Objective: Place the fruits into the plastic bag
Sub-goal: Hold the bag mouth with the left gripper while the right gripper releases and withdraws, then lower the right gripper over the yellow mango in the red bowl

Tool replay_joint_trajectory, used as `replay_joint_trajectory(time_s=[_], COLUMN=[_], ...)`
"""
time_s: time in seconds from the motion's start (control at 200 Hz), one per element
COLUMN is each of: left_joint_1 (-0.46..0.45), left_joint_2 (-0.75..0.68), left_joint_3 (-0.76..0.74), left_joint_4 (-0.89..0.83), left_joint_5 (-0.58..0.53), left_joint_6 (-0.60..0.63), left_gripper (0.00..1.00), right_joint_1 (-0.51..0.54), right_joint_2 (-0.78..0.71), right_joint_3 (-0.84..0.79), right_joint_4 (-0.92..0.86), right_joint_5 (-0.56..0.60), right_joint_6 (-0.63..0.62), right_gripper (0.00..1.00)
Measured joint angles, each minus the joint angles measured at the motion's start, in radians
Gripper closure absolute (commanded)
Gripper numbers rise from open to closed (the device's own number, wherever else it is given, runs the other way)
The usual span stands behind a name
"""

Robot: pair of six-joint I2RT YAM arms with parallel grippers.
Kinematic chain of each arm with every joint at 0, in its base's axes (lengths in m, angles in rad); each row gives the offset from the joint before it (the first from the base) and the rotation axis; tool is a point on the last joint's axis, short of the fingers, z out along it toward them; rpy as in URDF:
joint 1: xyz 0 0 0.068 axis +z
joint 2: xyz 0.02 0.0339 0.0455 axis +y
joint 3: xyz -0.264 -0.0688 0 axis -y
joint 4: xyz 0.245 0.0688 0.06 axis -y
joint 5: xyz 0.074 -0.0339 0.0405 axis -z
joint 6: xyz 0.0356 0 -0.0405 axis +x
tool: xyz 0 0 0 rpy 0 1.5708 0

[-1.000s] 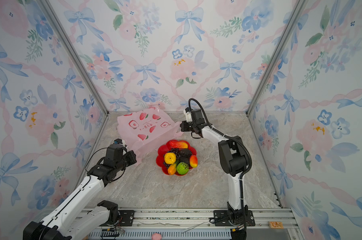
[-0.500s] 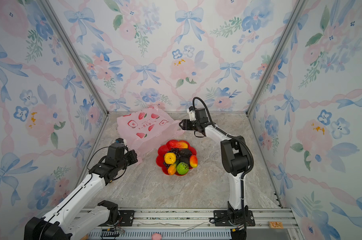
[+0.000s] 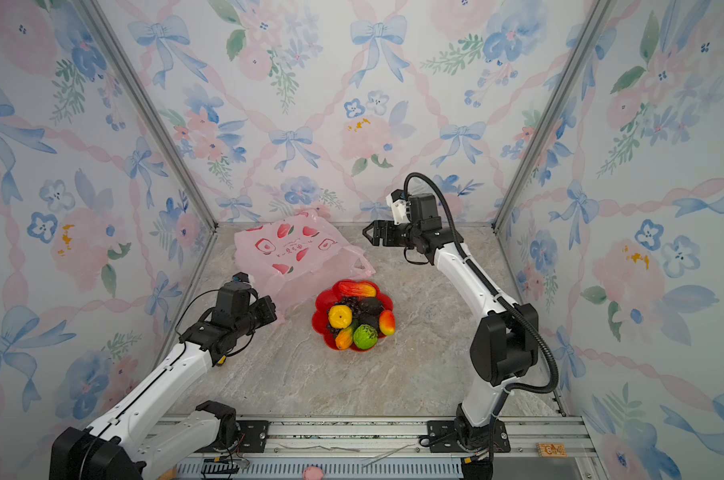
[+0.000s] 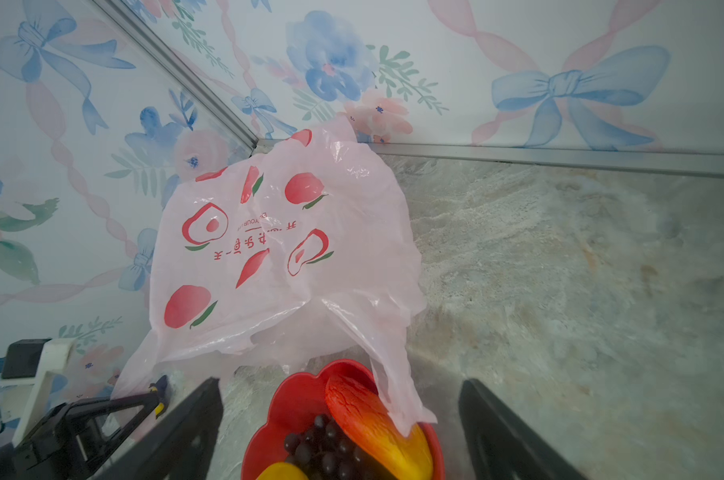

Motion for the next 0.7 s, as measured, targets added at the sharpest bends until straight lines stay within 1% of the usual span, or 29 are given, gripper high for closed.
replay_joint_trajectory(time_s=[0.055, 0.11, 0.295, 0.395, 0.51, 0.63, 0.7], left_joint_1=[0.000, 0.000, -0.007, -0.008, -0.008, -0.013, -0.014], left_joint_2=[0.000, 0.000, 0.013, 0.017, 0.018, 0.017, 0.016], left_joint_3=[0.006, 0.010, 0.014, 0.014, 0.014, 0.014, 0.014], left_joint_4=[0.005, 0.006, 0.013, 0.012, 0.012, 0.012, 0.012], left_joint_5=[0.002, 0.004, 0.012, 0.016, 0.019, 0.019, 0.019], left_joint_6=[-0.004, -0.014, -0.030, -0.034, -0.037, -0.044, -0.044], left_gripper=[1.00, 1.00, 1.00, 1.00, 1.00, 1.00, 1.00], right_joint_1=[-0.002, -0.004, 0.008, 0.048, 0.149, 0.240, 0.288], right_joint_2=[-0.006, -0.028, -0.140, -0.166, -0.168, -0.168, -0.158], right_joint_3=[0.058, 0.080, 0.076, 0.056, 0.002, -0.088, -0.101], right_joint_4=[-0.112, -0.208, -0.528, -0.653, -0.729, -0.741, -0.746], right_joint_5=[0.018, 0.039, 0.082, 0.107, 0.119, 0.118, 0.120], right_joint_6=[-0.008, -0.010, 0.002, 0.008, 0.029, 0.059, 0.077], right_gripper=[0.09, 0.10, 0.09, 0.04, 0.00, 0.00, 0.00])
